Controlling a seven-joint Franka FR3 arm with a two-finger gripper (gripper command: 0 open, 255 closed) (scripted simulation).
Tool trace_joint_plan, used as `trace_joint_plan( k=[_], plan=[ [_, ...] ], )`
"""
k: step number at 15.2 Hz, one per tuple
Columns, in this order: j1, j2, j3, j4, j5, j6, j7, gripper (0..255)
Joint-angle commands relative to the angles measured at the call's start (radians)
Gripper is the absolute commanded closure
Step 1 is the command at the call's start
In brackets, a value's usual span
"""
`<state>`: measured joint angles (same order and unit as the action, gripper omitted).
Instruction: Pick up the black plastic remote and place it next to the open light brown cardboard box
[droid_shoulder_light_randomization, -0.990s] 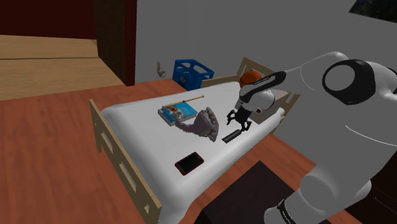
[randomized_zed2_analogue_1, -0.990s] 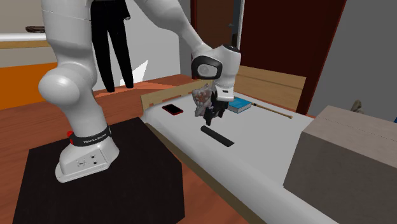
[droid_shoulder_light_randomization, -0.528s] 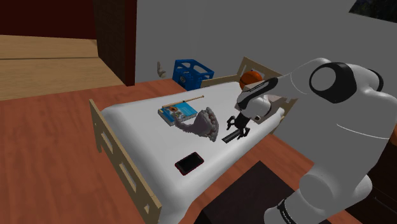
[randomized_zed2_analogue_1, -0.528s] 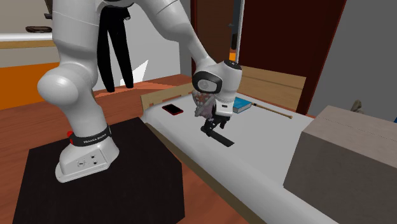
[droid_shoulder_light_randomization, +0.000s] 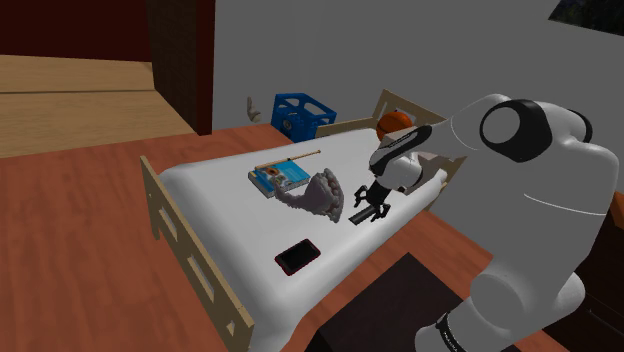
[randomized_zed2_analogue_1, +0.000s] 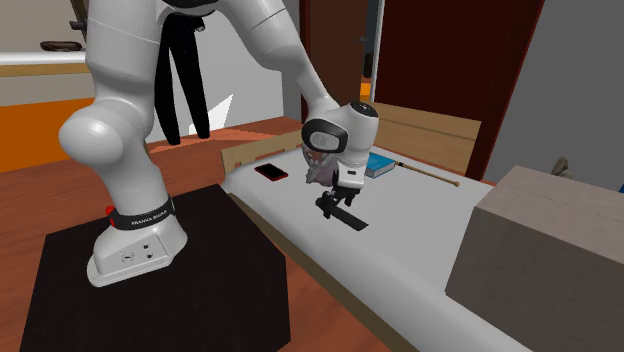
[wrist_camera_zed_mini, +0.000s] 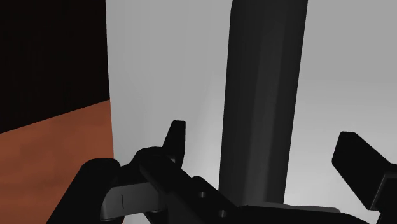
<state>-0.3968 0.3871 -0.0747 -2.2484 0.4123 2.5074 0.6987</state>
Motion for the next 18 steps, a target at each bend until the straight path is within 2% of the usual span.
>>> trace_joint_plan(
  k=[1, 2, 3, 12, 18],
  plan=[
    [0.000, 0.000, 0.000, 0.000, 0.000, 0.000, 0.000, 0],
    [0.000, 0.000, 0.000, 0.000, 0.000, 0.000, 0.000, 0],
    [0.000, 0.000, 0.000, 0.000, 0.000, 0.000, 0.000, 255],
    [0.000, 0.000, 0.000, 0.000, 0.000, 0.000, 0.000, 255],
    [0.010, -0.073, -0.017, -0.008, -0.034, -0.062, 0.034, 255]
  ],
)
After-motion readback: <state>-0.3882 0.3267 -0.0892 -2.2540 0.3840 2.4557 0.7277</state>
